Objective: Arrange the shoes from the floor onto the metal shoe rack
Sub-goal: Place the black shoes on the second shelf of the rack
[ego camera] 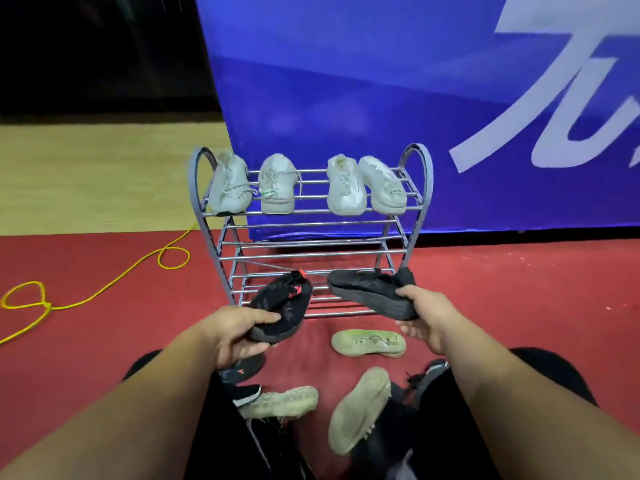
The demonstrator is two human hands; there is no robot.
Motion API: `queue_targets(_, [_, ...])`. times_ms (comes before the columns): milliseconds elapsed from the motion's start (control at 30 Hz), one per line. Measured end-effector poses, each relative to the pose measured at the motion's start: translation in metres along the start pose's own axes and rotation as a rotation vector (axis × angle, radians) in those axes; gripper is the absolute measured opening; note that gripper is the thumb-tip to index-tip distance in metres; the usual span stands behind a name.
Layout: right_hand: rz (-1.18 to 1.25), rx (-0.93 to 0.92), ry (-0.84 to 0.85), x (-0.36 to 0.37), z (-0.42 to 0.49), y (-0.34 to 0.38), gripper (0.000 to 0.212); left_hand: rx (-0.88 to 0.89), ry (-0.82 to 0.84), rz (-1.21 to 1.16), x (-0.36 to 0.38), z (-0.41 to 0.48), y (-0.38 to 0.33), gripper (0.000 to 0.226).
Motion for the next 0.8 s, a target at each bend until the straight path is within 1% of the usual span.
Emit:
queue_targets(33, [0.042,-0.006,0.019,0.004,-0.004,-0.002,0.023,0.022,-0.002,-0.063,0.000,-0.003,0.000,0.022])
queue_targets(133, [0.167,-0.026,0.086,0.019,-0.009,-0.008,0.036,0.071,0.034,-0.231,0.005,-0.010,-0.001,0.025])
queue_targets(167, [0.190,-0.030,0.093,0.023,-0.011,-0.010,0.037,0.076,0.044,-0.263,0.008,-0.009,0.000,0.025])
queue_targets(300, [0.231,-0.027,0.137,0.035,-0.012,-0.012,0.039,0.068,0.009,-0.294,0.017,-0.003,0.008,0.021])
queue_targets(467, [0.241,-0.029,0.176,0.044,-0.001,-0.013,0.039,0.033,0.003,-0.317,0.024,0.010,0.009,0.030])
queue_targets(667, [0.273,-0.019,0.193,0.061,0.020,-0.016,0.035,0.127,-0.015,-0.424,0.030,0.029,-0.003,0.032])
queue_targets(800, [0.251,-0.011,0.177,0.068,0.030,-0.015,0.031,0.149,-0.014,-0.411,0.032,0.039,-0.010,0.032])
Point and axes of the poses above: each hand's wrist, its own z-axis towards the middle knuckle, its own x-axis out of the palm, y = z × x, the point moved 3 cm from there along z, towards the middle knuckle, and after that the axes turned 1 degree about z, right-handed, at the moved point
